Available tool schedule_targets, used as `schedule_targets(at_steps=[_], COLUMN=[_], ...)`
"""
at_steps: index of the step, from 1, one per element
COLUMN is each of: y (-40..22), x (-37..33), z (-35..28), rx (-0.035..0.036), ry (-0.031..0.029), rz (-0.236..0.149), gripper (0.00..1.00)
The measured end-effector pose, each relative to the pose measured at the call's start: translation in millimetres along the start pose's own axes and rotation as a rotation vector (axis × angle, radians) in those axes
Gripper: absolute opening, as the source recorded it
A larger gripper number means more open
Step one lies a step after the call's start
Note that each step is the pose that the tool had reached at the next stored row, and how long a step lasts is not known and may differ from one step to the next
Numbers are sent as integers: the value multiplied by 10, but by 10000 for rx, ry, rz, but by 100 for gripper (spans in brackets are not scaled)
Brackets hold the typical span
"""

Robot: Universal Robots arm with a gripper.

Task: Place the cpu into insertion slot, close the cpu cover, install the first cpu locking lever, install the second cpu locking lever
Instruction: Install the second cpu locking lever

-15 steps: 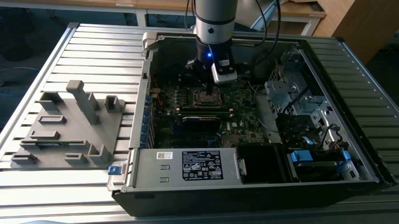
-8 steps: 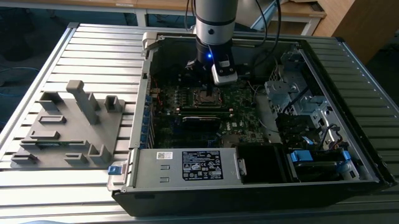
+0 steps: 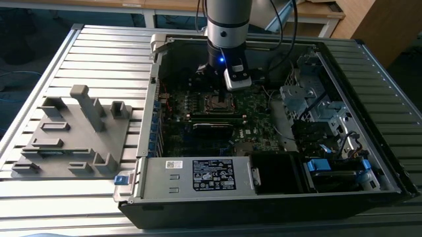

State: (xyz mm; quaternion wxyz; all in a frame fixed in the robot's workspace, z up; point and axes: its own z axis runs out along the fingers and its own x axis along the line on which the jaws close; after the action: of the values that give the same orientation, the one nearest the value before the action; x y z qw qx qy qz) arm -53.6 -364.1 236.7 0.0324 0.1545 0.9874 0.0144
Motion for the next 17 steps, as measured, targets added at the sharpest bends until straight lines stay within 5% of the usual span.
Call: schedule_targets(at_steps=[17], y=[-25], x=[-8], z=[0], rx=[9], ry=[-1], rz=[-98], gripper=[11])
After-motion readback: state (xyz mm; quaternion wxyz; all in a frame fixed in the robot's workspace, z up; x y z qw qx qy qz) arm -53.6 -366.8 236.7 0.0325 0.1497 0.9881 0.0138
